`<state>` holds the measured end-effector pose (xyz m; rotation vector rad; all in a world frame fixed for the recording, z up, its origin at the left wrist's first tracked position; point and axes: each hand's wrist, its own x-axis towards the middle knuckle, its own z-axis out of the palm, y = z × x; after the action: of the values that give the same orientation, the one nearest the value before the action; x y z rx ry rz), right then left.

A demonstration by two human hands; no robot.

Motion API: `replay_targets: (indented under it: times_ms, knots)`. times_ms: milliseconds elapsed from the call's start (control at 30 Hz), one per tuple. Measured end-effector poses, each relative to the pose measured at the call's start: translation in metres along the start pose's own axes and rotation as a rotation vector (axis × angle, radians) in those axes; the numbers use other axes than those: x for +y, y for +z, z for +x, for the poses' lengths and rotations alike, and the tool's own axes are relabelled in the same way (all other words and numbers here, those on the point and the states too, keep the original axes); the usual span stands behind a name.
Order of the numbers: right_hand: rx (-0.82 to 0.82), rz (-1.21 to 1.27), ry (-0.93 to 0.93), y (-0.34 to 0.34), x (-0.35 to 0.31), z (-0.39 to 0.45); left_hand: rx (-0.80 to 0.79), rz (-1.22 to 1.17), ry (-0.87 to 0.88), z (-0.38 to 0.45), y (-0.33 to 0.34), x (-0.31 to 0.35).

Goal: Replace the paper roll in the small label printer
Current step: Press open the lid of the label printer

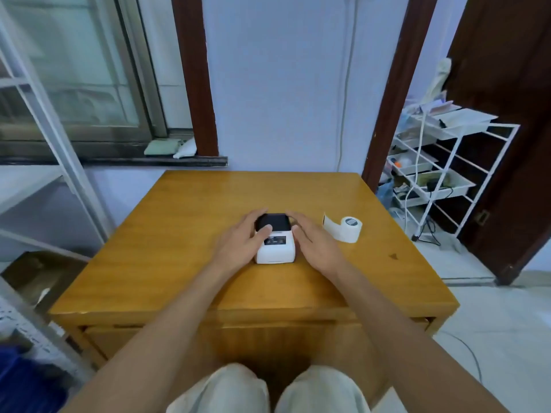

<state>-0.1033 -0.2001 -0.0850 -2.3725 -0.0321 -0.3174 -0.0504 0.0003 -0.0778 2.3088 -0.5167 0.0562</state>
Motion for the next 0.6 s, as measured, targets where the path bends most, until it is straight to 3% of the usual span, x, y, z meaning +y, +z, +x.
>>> replay_targets:
  times_ms: [300,600]
  knots:
    - [0.008,0.156,-0.006,0.006,0.019,0.005,0.008,-0.485,0.057,0.003,0.005,-0.018]
    - [-0.097,0.249,0.001,-0.001,0.014,0.000,-0.095,-0.582,0.043,0.003,-0.001,-0.020]
